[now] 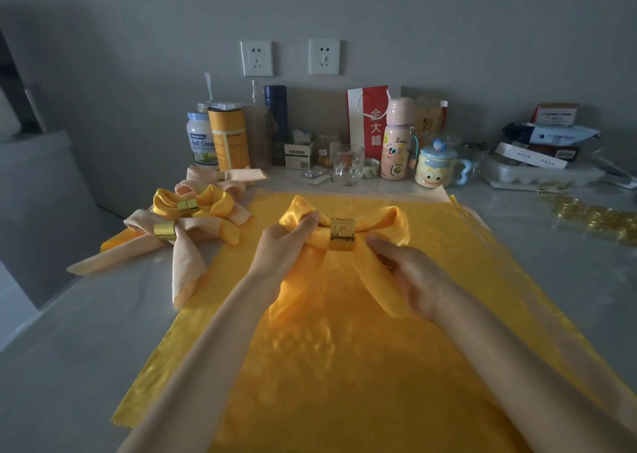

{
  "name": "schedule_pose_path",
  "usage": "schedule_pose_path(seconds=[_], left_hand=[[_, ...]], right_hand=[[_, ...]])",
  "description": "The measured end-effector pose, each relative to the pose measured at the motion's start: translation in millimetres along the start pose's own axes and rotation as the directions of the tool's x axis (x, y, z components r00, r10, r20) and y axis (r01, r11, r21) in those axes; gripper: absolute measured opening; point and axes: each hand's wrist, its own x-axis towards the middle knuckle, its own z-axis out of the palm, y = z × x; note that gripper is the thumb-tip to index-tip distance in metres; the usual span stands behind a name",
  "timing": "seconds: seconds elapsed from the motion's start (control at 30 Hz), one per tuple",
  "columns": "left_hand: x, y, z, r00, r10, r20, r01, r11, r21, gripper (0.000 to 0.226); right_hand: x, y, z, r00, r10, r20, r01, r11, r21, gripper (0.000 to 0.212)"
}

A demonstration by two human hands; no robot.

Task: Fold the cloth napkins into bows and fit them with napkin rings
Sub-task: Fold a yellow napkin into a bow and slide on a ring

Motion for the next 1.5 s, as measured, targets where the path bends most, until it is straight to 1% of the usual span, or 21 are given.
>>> schedule_pose_path(seconds=[0.07,0.17,0.27,0.33,0.43,0.5,0.57,0.63,0.7,0.77,0.83,0.87,0.93,1.03,1.07,1.13,1.2,1.3,1.37,1.43,1.5], left_hand=[[0,3,-6,1.000,-0.019,0.006,0.019,1.000,0.023,0.048],[-4,3,-22,1.000,0.000,0.000,0.000,0.994,0.106,0.051],[-12,1,-50,0.999,0.048,-0.016,-0.045,0.985,0.169,0.037],[-14,1,-68,0.997,0.077,-0.030,-0.070,0.981,0.183,0.028],[-25,4,-101,0.995,0.088,-0.044,-0.079,0.982,0.171,0.023],[-29,2,-126,0.995,0.057,-0.076,-0.043,0.984,0.171,0.033],[-32,-3,-153,0.995,0.013,-0.100,0.008,0.978,0.208,0.039],[-38,-9,-191,0.984,-0.052,-0.172,0.089,0.973,0.215,0.040],[-41,-15,-224,0.976,-0.103,-0.190,0.139,0.972,0.189,0.035],[-42,-20,-243,0.985,-0.090,-0.150,0.114,0.981,0.159,0.025],[-38,-24,-257,0.985,-0.076,-0.155,0.102,0.980,0.170,0.017],[-33,-25,-254,0.984,-0.075,-0.159,0.105,0.976,0.193,0.017],[-20,-28,-258,0.975,-0.085,-0.207,0.134,0.963,0.233,0.024],[-1,-25,-267,0.970,-0.128,-0.206,0.181,0.947,0.264,0.040],[4,-23,-271,0.974,-0.126,-0.187,0.177,0.942,0.285,0.048],[14,-23,-273,0.981,-0.126,-0.147,0.170,0.924,0.344,0.056],[22,-30,-272,0.984,-0.094,-0.154,0.157,0.868,0.472,0.048],[25,-49,-269,0.970,0.020,-0.242,0.140,0.769,0.624,0.036],[23,-57,-265,0.953,0.116,-0.281,0.122,0.700,0.704,0.025],[17,-59,-263,0.941,0.186,-0.283,0.129,0.575,0.808,0.024],[11,-60,-262,0.945,0.163,-0.285,0.188,0.443,0.877,0.031]], right_hand=[[1,-1,2,0.999,-0.018,-0.033,0.018,1.000,0.012,0.036],[2,1,11,0.996,-0.047,-0.075,0.040,0.995,-0.092,0.030],[1,12,33,0.990,-0.129,-0.053,0.123,0.986,-0.110,0.021],[1,16,51,0.984,-0.175,-0.038,0.168,0.976,-0.135,0.025],[6,21,84,0.968,-0.249,-0.023,0.234,0.934,-0.270,0.038],[10,28,108,0.961,-0.276,0.016,0.265,0.901,-0.344,0.044],[14,39,132,0.964,-0.256,0.072,0.265,0.897,-0.355,0.039],[17,53,164,0.966,-0.213,0.148,0.253,0.897,-0.363,0.033],[21,66,193,0.957,-0.205,0.207,0.270,0.888,-0.372,0.037],[30,75,214,0.950,-0.223,0.219,0.295,0.873,-0.390,0.041],[42,81,235,0.948,-0.246,0.204,0.310,0.859,-0.408,0.033],[45,82,234,0.951,-0.257,0.171,0.306,0.854,-0.421,0.030],[56,88,243,0.954,-0.272,0.125,0.299,0.850,-0.434,0.035],[65,89,256,0.940,-0.329,0.086,0.328,0.815,-0.478,0.058],[68,86,260,0.931,-0.357,0.077,0.345,0.789,-0.508,0.058],[73,77,262,0.905,-0.414,0.092,0.383,0.704,-0.598,0.044],[80,72,259,0.913,-0.386,0.129,0.360,0.619,-0.697,0.041],[86,72,249,0.971,-0.231,0.068,0.184,0.530,-0.828,0.060],[86,72,240,0.983,-0.177,0.055,0.145,0.556,-0.818,0.060],[85,69,229,0.986,-0.157,0.052,0.136,0.586,-0.799,0.075],[81,68,217,0.989,-0.137,0.064,0.133,0.591,-0.795,0.092]])
